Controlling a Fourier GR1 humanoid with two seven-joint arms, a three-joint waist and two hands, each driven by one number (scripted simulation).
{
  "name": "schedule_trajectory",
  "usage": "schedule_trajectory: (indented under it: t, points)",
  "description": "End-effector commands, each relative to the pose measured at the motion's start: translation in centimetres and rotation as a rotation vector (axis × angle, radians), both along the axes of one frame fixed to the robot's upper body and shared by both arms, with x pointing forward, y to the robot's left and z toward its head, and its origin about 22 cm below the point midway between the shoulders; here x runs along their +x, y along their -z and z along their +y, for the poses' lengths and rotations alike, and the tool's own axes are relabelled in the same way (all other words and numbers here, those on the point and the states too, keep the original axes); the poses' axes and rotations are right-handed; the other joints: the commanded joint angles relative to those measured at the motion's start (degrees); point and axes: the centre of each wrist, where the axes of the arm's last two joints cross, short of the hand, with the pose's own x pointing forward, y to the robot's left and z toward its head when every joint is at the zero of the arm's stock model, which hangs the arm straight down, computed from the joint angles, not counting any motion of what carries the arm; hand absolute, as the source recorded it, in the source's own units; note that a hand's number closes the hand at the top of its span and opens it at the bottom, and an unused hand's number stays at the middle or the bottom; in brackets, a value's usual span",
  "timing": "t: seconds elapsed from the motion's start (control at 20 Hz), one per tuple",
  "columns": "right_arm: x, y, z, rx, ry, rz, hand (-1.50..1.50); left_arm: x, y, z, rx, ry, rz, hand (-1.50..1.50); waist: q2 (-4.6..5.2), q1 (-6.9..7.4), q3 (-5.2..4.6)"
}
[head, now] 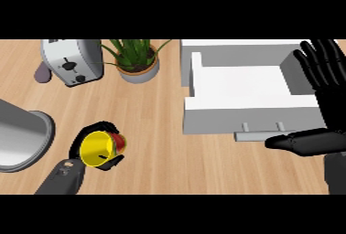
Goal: Pick up the cup, place it into the drawer and close the drawer
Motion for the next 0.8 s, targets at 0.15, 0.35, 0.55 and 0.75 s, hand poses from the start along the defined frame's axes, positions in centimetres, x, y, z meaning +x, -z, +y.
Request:
schedule_trajectory:
  t: [0.15, 0.35, 0.55, 0.75]
  points:
    - [-0.5, 0.5, -1.1, 0.022, 0.006, -0.003, -1.50, 0.5, -0.2, 0.2, -0.128, -0.495, -0.192, 1.50, 0.11, -0.03, 0.05]
    - [-0.5, -0.3, -0.8, -0.007, -0.002, 0.018, -1.50, 2.9, -2.1, -1.6, -0.264, -0.317, -0.252, 1.50, -0.51, 0.88, 0.22]
    - [0.1, 1.4, -2.3, 0.001, 0.027, 0.024, -1.50, 7.1, -6.1, -5.2, -0.219, -0.211, -0.285, 1.50, -0.59, 1.23, 0.32]
    - [-1.0, 1.6, -0.8, -0.011, 0.028, 0.020, -1.50, 9.8, -10.8, -9.0, -0.223, -0.170, -0.327, 1.50, -1.13, 1.90, 0.38]
